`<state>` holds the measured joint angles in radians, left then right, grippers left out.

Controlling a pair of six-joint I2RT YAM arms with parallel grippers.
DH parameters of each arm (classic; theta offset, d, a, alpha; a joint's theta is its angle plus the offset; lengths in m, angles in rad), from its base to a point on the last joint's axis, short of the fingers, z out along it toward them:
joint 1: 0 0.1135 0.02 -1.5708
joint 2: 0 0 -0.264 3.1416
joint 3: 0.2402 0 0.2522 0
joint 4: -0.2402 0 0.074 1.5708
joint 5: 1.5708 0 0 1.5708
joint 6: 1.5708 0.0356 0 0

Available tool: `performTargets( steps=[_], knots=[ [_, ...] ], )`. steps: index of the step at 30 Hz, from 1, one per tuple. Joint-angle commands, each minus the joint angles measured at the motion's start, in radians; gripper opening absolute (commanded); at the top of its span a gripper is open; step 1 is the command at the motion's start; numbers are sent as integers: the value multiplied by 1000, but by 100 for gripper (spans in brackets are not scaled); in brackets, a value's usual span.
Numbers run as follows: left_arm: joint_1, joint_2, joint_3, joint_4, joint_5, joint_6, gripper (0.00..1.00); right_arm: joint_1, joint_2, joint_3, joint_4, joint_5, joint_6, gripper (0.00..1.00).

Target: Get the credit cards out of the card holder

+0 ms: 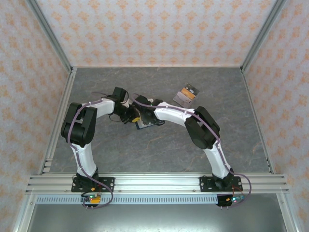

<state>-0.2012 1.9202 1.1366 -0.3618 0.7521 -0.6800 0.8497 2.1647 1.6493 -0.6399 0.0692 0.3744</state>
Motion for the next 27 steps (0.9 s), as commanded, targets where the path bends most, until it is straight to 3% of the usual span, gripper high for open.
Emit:
performTargets(
  steps=[1,9,16,19,22,27],
  knots=[
    [4,19,-8,-63,-46,27,8,-18,-39,-17,-45,154,87,40],
    [4,18,-2,-65,-45,29,8,-54,-112,-65,-57,232,209,52],
    [3,-4,15,-73,-38,25,13,-63,-201,-97,-25,199,226,53],
    [4,-49,33,-79,-33,10,19,-68,-236,-113,24,113,187,50],
    [6,-73,61,-89,-36,-10,25,-75,-250,-121,93,-60,120,44],
    [13,-116,54,-74,-53,-48,33,-86,-183,-81,115,-290,71,36]
  ],
)
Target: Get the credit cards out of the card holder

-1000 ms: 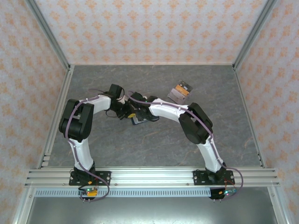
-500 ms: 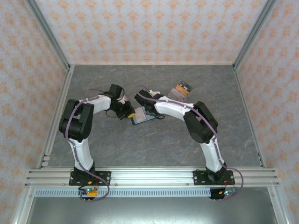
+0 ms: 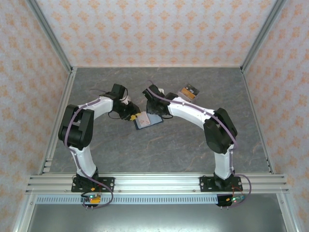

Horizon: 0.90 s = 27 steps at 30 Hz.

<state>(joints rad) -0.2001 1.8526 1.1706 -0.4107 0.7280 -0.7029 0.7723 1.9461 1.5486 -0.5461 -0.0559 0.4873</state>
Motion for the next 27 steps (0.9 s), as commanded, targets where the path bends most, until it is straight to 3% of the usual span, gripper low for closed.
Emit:
performTargets(
  steps=[1,11,20,27],
  knots=[
    [14,-53,15,-26,-33,-29,34,-12,57,28,17,-178,-40,33],
    [39,-75,-55,-16,-61,-37,33,-68,199,83,13,-290,-47,28],
    [40,-80,-68,-19,-56,-32,34,-70,225,83,-103,-132,77,32],
    [34,-82,-93,-10,-49,-32,34,-70,142,-75,-65,-116,247,32]
  ],
)
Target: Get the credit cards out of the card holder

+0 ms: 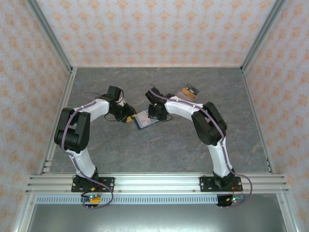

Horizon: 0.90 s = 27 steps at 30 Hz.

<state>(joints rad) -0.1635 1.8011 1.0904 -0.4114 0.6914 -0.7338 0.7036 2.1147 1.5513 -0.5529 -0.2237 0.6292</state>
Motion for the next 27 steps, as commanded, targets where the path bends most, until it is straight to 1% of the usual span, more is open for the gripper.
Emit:
performTargets(
  steps=[1,5,7,9,12,16,19,23,27],
  knots=[
    [-4,-34,-15,-10,-12,0,34,-1,-49,-109,-36,45,139,32],
    [-12,-41,-24,-9,0,3,34,0,-126,-232,78,-13,266,33],
    [-22,-42,-27,-13,11,8,33,1,-143,-236,72,-34,272,32],
    [-35,-45,-26,-20,17,16,32,-1,-160,-210,48,-24,225,32],
    [-53,-43,-23,-26,25,26,30,-4,-187,-185,65,-37,121,32],
    [-83,-33,-8,-19,33,25,24,-5,-177,-150,90,-151,-22,30],
    [-101,-16,9,-16,33,25,21,-6,-170,-154,121,-194,-72,28],
    [-110,11,19,-11,30,22,18,-28,-141,-153,136,-214,-91,25],
    [-111,32,28,-10,30,22,16,-64,-126,-173,198,-265,-91,22]
  ],
)
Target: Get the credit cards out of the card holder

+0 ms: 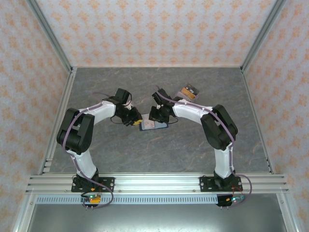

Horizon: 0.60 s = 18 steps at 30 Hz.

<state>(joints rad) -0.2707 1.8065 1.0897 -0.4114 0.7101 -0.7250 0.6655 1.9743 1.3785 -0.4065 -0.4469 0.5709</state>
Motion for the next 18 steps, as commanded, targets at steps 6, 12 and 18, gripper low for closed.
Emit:
performTargets(
  steps=[6,12,18],
  knots=[
    [-5,50,45,-3,8,12,14,-38,63,46,19,-68,-88,21],
    [-5,77,53,2,5,10,13,-40,93,64,-8,-51,-97,25],
    [-5,96,38,6,8,12,13,-39,109,60,10,-88,-98,26]
  ],
)
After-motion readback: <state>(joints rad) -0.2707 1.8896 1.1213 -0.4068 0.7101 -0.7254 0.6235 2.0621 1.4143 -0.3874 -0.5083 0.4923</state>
